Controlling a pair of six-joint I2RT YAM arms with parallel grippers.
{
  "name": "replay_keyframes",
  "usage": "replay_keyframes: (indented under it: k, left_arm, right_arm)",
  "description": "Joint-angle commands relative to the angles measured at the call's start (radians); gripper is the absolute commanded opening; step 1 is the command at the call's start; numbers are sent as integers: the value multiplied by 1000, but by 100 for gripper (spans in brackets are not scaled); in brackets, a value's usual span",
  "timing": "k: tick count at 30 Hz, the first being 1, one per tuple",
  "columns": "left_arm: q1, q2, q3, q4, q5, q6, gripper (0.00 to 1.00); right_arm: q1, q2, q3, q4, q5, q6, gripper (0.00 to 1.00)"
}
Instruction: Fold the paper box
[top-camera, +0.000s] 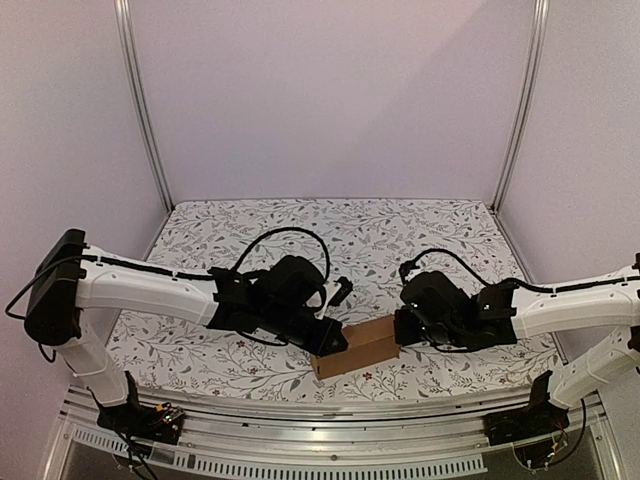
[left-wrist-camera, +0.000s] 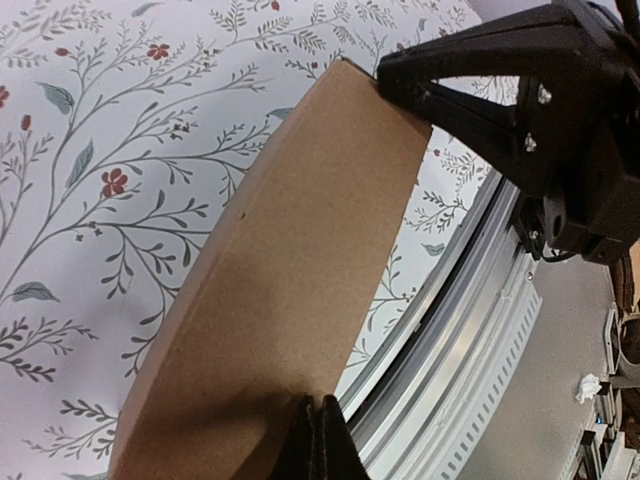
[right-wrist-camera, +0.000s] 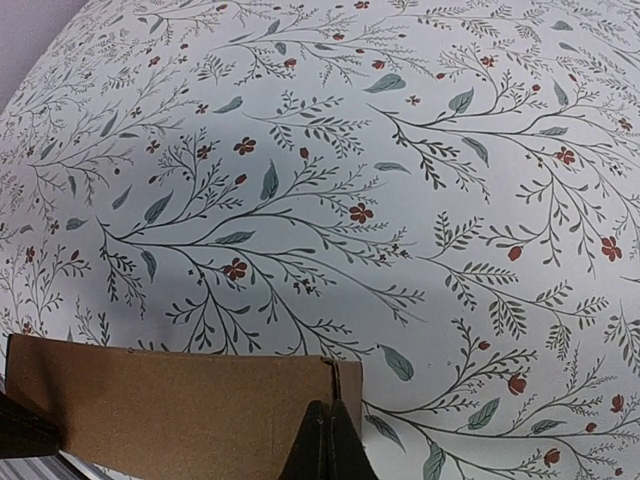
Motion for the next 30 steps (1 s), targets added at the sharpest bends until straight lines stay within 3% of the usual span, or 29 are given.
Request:
replay_keyframes:
  k: [1,11,15,23,30]
  left_arm:
    - [6,35,-59,-77,-11,-10,0]
    - [6,21,-72,-75,-20,-14,0]
    - [5,19,-73,-74,-23,-12,0]
    - [6,25,-75,-69,-20,-12,0]
    - [6,17,-56,-86,-31,-1,0]
  right_arm:
    - [6,14,-4,-120,-75,0,0]
    - [6,-67,186,-211,18,-112,0]
    - [5,-58,130,-196,34,-92,0]
    - [9,4,-67,-49,-100,61,0]
    - [11,-63,-40,-122,-29,57,0]
